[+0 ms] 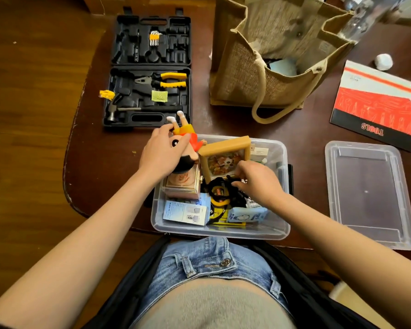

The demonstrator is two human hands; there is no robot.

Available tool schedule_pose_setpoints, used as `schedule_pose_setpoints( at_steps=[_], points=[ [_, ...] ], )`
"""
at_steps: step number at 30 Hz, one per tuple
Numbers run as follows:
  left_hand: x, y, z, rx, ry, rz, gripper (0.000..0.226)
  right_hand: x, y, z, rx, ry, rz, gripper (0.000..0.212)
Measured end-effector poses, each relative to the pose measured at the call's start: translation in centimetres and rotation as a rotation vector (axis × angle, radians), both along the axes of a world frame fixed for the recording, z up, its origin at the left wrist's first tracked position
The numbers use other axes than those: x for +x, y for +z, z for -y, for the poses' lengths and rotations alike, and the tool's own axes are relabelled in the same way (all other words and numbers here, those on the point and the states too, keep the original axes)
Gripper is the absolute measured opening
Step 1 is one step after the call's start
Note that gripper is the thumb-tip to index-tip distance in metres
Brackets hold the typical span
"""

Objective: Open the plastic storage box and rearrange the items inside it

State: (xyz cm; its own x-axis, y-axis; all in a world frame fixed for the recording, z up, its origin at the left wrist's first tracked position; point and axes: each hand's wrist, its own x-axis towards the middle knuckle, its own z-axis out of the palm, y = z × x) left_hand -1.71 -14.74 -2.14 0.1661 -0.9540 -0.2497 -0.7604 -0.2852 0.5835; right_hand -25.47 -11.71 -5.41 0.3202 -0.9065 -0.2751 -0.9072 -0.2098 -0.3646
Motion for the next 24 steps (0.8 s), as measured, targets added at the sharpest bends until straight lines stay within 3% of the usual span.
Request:
schedule_pose_setpoints(
  at_steps=[2,6,10,12,14,17,21,24],
  points=[
    [0.3,0.0,-0.2,-0.003,0.016,-0.096,0.066,0.4,0.2,-0.4,-0.044,-0.004,0.005,0.026],
    [0.5,0.0,-0.9,0.079,-0.074,-0.161,0.092,3.2,-0.4,-1.3,0.457,0.039,0.044,0.065],
    [0.8,-0.1,-1.7,-0.032,-0.102,-0.115,0.084,6.2,-2.0,-2.1,0.652,0.128,-0.177,0.093],
    [1.0,-0.1,-2.0,-0.078,-0.081,-0.121,0.071,7.3,-2.8,-2.5,0.771,0.077,-0.161,0.087],
    [1.0,0.0,-2.2,-0.087,-0.077,-0.131,0.06,7.9,-3.5,-2.7,0.95,-0.182,0.033,0.074],
    [1.2,0.0,-2.2,-0.099,-0.11,-0.13,0.054,7.9,-3.7,-2.4,1.093,-0.531,0.302,0.097],
    [1.6,-0.3,-2.8,-0.143,-0.168,-0.179,0.052,6.9,-3.4,-2.0,1.165,-0.613,0.342,0.083],
    [1.4,0.1,-4.0,-0.33,-0.152,-0.088,0.044,6.8,-3.0,-1.8,1.179,-0.595,0.364,0.069]
  ],
)
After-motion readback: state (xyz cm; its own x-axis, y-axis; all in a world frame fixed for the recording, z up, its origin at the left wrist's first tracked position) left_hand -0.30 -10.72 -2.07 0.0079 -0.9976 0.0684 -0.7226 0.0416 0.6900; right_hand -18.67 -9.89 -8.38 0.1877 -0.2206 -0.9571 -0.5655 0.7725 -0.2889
